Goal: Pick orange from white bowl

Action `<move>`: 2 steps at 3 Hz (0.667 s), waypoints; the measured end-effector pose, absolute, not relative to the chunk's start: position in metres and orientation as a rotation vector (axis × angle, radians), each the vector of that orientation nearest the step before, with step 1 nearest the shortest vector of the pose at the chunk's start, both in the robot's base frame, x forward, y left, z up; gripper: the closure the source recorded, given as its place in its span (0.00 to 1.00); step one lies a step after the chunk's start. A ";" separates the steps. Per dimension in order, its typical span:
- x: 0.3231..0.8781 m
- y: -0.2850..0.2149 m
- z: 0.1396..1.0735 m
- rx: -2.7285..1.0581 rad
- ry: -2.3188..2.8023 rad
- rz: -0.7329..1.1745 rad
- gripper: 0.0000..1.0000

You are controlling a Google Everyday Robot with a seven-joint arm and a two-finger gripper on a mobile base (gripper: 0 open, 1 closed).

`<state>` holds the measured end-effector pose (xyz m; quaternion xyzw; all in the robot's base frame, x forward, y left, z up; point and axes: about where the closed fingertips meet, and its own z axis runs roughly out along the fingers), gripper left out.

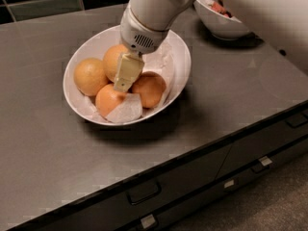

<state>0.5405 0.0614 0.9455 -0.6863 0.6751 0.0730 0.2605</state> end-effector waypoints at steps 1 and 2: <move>0.540 0.061 0.946 -1.859 1.828 0.198 0.47; 0.540 0.061 0.945 -1.859 1.828 0.198 0.70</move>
Offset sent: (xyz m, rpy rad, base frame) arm 0.0000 0.0000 0.0000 0.0000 0.0000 0.0000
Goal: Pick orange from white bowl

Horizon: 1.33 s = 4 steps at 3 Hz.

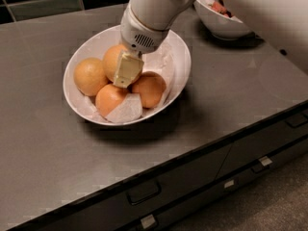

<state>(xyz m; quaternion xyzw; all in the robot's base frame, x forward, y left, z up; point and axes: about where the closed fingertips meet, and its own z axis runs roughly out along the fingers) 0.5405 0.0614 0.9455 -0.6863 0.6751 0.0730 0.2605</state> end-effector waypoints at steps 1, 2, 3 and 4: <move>0.540 0.061 0.945 -1.859 1.828 0.198 0.93; 0.533 0.054 0.963 -1.797 1.765 0.228 1.00; 0.517 0.037 1.002 -1.669 1.645 0.231 1.00; 0.517 0.036 1.003 -1.665 1.645 0.233 1.00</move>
Offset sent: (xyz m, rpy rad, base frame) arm -0.0212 -0.0277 0.0580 0.2609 -0.1276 0.0044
